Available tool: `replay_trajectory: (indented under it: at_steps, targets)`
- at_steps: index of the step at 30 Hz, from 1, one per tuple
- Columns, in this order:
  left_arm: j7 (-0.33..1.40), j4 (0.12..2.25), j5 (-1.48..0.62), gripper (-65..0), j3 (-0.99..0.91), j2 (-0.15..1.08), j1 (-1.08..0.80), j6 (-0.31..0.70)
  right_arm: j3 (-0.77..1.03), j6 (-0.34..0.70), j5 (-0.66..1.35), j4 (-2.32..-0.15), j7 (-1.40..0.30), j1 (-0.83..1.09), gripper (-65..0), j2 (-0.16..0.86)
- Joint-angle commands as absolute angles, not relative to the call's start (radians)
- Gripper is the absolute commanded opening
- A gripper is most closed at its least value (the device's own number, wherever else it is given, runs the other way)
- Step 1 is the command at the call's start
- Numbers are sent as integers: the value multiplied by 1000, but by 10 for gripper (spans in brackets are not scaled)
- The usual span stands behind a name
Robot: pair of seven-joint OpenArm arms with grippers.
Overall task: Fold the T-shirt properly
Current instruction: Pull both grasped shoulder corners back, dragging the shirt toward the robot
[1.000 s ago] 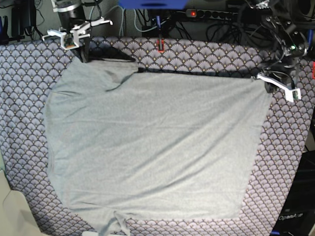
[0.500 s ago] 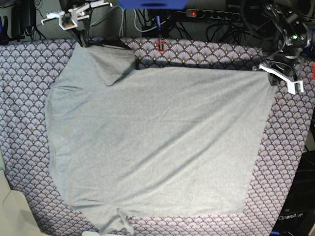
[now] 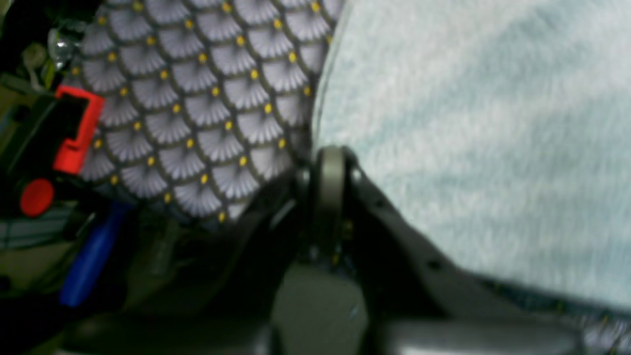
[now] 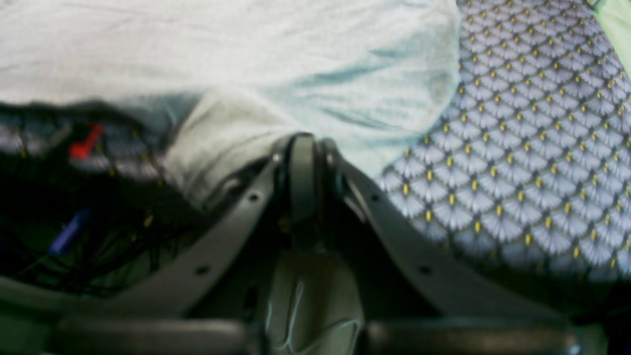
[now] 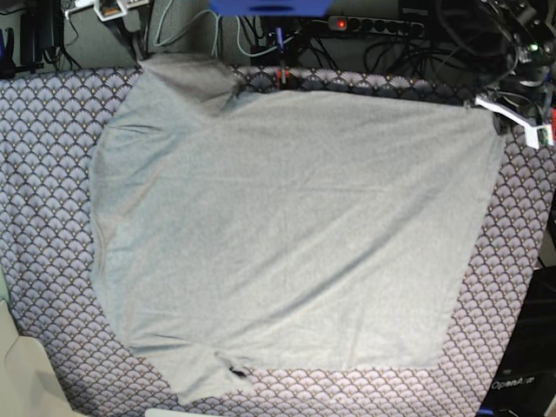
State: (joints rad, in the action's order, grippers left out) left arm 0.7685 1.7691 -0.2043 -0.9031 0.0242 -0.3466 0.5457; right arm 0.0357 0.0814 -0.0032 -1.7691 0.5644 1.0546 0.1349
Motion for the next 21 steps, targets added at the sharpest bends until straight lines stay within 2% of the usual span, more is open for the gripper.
replay_trajectory:
  at_steps: [1, 6, 15, 21]
  targets:
    - [753, 1782, -211, -650, -909, 35, -346, 552, 47, 84, -1, -1765, 607, 1075, -650, 137]
    - [753, 1776, -209, -650, -909, 28, -358, 567, 47, 84, -1, -1705, 679, 1076, -650, 137]
    - [753, 1782, -209, -650, -908, 27, -358, 565, 47, 85, -1, -1758, 671, 1059, -650, 139]
    - [753, 1781, -211, -650, -908, 27, -317, 565, 47, 87, -1, -1776, 642, 978, -650, 139]
